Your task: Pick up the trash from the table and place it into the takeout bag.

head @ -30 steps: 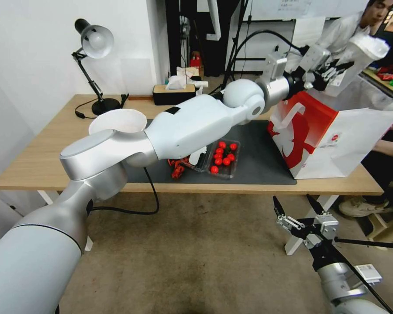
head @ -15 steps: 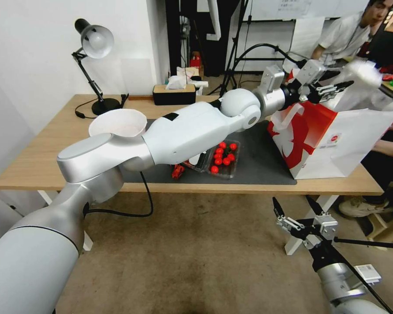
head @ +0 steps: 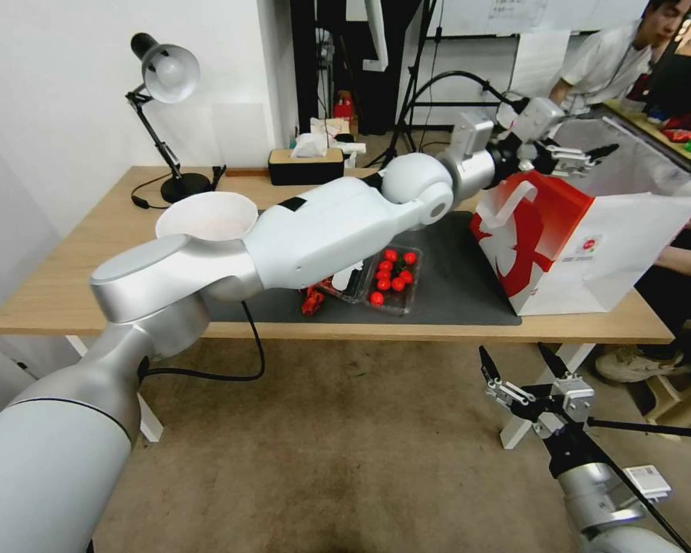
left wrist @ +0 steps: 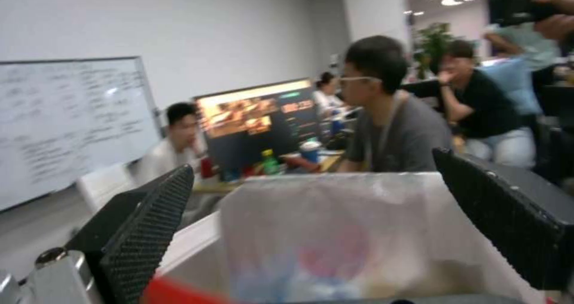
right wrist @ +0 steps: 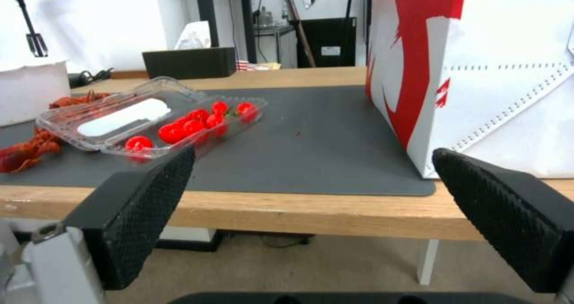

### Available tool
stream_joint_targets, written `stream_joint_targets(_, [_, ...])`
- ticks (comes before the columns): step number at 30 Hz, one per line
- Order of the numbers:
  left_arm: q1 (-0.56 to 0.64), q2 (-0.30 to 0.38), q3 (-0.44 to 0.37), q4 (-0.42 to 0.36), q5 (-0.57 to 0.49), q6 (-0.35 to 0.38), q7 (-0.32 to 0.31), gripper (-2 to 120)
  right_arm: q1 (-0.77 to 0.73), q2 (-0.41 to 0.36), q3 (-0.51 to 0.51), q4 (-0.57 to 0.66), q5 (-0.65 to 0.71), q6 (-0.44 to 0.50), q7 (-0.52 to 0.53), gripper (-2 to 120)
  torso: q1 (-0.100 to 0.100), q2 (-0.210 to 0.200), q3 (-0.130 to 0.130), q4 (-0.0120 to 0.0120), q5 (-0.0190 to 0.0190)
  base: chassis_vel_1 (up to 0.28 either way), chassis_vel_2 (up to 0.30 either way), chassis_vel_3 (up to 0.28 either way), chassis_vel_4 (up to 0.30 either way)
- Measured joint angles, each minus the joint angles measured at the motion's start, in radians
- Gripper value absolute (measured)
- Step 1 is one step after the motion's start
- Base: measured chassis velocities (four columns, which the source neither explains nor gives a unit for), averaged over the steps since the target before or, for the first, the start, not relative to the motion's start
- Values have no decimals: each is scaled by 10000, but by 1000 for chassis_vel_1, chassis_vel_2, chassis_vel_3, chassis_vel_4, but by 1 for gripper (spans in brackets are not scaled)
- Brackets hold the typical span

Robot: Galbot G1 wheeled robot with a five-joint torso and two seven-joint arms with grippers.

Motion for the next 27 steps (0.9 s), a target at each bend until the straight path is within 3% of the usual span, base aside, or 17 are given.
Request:
stream_joint_targets(3, [798,1734,-767,-1604,244,1194,-643,100,-30,-38,-17,7,1,0,7,100,-1,0,0,8,-4,0,0,0,0])
stream_joint_targets(7, [1339,2535,-1275,-2264,370,1591,-934,100,-15,-88,-69,10,2,0,8,100,0,0,0,11,-6,0,0,0,0])
stream_joint_targets(9, [2174,3435,-2011,-3079,611,1988,-1150,100,94,-163,-200,10,1,0,44,100,-1,1,0,8,-6,0,0,0,0])
stream_joint_targets(11, [2401,3624,-2182,-3275,668,2053,-1190,100,122,-177,-234,9,1,0,55,100,-1,0,0,6,-5,0,0,0,0])
stream_joint_targets(14, [3898,4915,-3144,-4353,1331,2290,-1299,100,303,-288,-466,11,-6,1,92,100,-1,1,0,3,-7,0,0,0,0])
stream_joint_targets(15, [3898,4915,-3144,-4353,1331,2290,-1299,100,303,-288,-466,11,-6,1,92,100,-1,1,0,3,-7,0,0,0,0])
stream_joint_targets(17, [5263,5819,-4158,-5045,1993,2309,-1300,100,411,-347,-625,16,-28,1,119,100,0,0,0,8,-9,0,0,0,0])
stream_joint_targets(18, [5263,5819,-4158,-5045,1993,2309,-1300,100,411,-347,-625,16,-28,1,119,100,0,0,0,8,-9,0,0,0,0])
stream_joint_targets(20, [6646,6309,-5251,-5593,2483,2294,-1299,100,455,-380,-722,19,-52,1,123,100,-2,1,-1,11,-1,0,0,0,0])
stream_joint_targets(21, [6646,6309,-5251,-5593,2483,2294,-1299,100,455,-380,-722,19,-52,1,123,100,-2,1,-1,11,-1,0,0,0,0])
stream_joint_targets(23, [8739,6606,-6861,-6154,3289,2016,-1362,100,471,-397,-859,4,-67,1,123,100,-2,1,-1,3,-2,0,0,0,0])
stream_joint_targets(25, [9224,6620,-7275,-6264,3533,1905,-1436,100,471,-395,-888,-5,-69,1,122,100,-2,1,-1,3,-3,0,0,0,0])
stream_joint_targets(27, [10746,6617,-8481,-6615,4339,1382,-1812,100,463,-387,-948,-13,-83,1,117,100,-2,2,-1,6,6,0,0,0,0])
